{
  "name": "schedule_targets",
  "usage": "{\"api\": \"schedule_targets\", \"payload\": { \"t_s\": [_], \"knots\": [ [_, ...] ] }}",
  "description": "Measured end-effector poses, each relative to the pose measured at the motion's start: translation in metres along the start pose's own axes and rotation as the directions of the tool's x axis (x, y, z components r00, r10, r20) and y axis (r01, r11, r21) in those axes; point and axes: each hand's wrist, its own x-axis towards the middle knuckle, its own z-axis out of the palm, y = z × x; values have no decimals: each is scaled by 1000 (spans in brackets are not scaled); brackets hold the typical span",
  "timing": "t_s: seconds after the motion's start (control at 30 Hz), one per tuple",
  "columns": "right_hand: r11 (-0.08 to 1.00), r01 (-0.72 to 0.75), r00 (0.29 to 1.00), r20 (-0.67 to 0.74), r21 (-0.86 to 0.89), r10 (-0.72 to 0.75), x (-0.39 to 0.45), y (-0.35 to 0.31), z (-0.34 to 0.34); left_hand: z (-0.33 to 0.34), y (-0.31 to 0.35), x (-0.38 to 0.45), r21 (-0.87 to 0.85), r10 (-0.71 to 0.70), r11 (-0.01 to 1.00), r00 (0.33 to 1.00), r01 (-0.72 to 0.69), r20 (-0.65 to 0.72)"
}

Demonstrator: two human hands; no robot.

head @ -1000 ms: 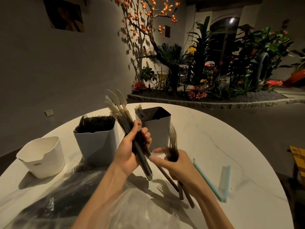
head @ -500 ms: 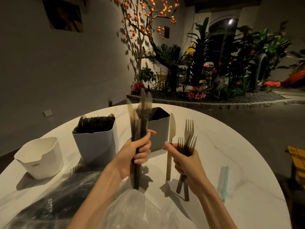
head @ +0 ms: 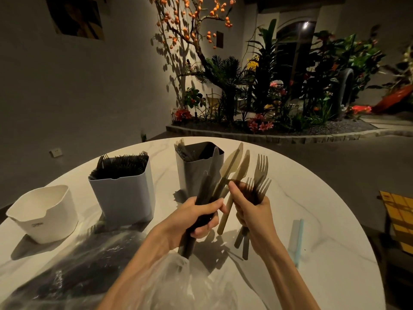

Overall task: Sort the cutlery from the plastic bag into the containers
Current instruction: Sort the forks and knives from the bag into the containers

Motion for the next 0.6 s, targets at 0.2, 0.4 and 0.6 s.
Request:
{"api": "schedule_targets", "payload": {
  "t_s": [0.2, 0.4, 0.6],
  "knots": [
    [999, -27, 997, 73, 33, 25, -3, 1, 3, 0, 0, -6, -2, -74, 997, 978, 76, 194],
    [1000, -1, 1000, -31, 20, 2, 0, 2, -1, 4, 3, -7, -74, -70, 994, 994, 76, 84],
    [999, -1, 994, -110, 41, 6, 4, 1, 0, 3, 4, -5, -35, -61, 998, 998, 60, -6]
  ]
}}
